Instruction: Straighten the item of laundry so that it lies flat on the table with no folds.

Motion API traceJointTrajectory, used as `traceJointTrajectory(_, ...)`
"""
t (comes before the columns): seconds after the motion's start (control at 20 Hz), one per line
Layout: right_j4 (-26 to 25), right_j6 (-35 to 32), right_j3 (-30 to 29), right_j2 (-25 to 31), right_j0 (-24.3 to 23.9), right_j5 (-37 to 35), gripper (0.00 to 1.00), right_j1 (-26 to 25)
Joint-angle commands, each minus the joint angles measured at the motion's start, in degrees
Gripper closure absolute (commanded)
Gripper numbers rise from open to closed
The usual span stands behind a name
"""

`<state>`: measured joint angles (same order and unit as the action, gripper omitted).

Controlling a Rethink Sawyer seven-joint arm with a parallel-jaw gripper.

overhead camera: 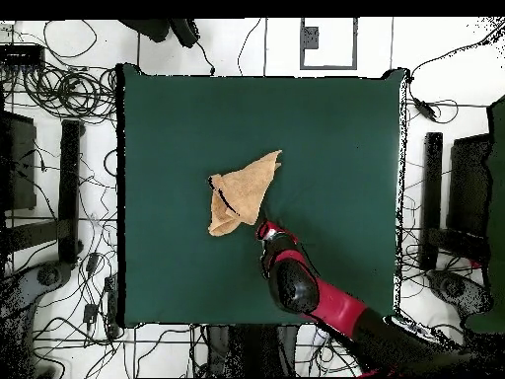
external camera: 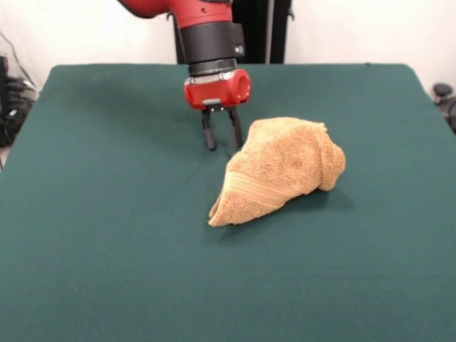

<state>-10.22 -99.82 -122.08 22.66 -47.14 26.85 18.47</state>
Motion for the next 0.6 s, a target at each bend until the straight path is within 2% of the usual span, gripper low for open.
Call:
traceJointTrajectory(0.05,-4.14,-1.00,3.94,0.37,1.65,-14.45,0.00,-2.29)
traceJointTrajectory(0.35,-8.02,-5.61,1.31,6.20,-0.65,-14.54,0.00,-2.47)
traceJointTrajectory(0.6,-10.66,-7.85,2.96,11.69,-2.61,-14.02,0.00,-6.89)
